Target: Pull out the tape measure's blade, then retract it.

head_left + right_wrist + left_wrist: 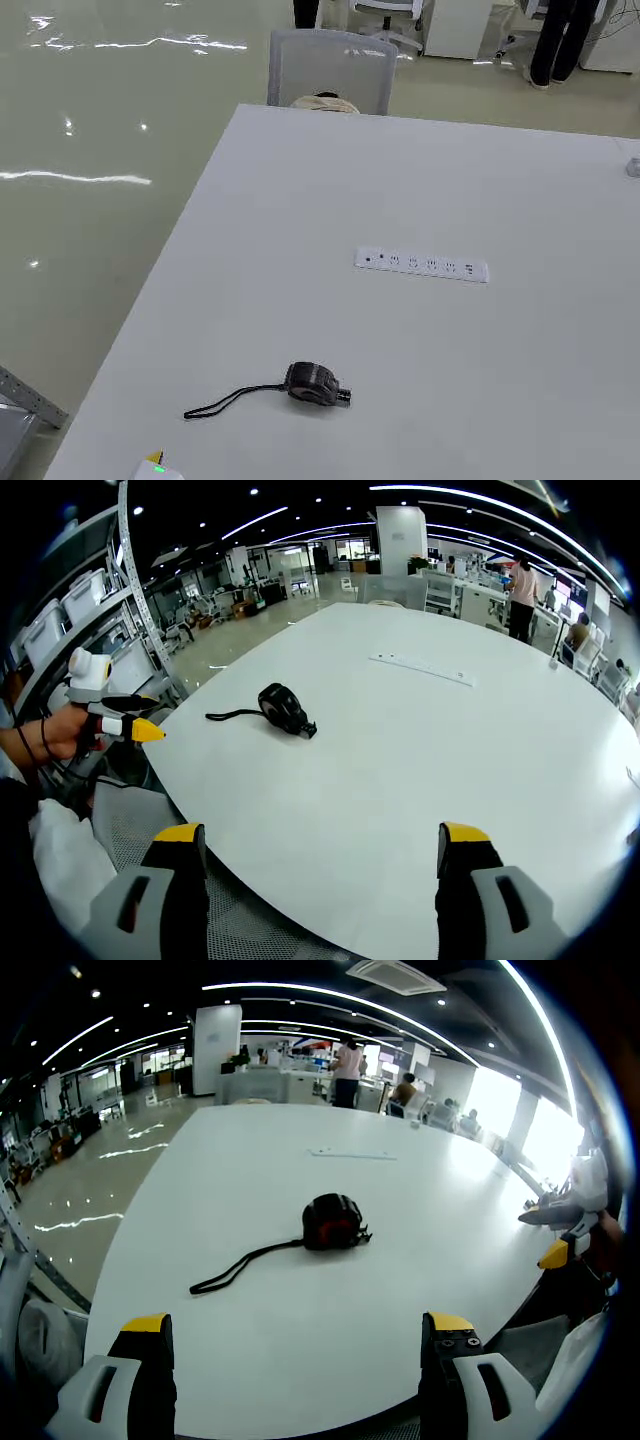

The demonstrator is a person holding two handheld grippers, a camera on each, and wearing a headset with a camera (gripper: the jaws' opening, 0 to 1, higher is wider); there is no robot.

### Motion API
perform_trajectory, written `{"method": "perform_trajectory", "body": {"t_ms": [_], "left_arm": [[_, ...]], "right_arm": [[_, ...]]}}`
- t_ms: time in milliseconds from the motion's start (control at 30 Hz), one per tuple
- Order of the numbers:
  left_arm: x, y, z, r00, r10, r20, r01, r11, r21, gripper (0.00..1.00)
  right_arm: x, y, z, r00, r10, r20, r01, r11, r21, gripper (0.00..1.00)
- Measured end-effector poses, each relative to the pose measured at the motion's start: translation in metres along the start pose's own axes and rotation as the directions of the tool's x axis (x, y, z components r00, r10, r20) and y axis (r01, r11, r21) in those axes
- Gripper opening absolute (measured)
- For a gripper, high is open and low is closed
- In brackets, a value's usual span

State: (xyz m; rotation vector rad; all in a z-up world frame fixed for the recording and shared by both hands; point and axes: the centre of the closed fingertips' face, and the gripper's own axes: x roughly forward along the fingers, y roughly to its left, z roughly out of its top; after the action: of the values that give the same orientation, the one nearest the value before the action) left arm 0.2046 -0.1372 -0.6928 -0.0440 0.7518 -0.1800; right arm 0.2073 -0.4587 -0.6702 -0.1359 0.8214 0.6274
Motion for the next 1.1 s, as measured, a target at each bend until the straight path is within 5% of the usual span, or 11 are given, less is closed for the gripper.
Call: {"method": "perform_trajectory", "body": {"t_ms": [1100], "left_arm": [[-0.012,0.005,-0.003,0.9998,0.02,0.007,-0.02,1.0,-0.022,1.0]], "right_arm": [[-0.003,0.01,-0.004,1.0,0.004,0.002,-0.004,1.0,-0.009,0.98]]}}
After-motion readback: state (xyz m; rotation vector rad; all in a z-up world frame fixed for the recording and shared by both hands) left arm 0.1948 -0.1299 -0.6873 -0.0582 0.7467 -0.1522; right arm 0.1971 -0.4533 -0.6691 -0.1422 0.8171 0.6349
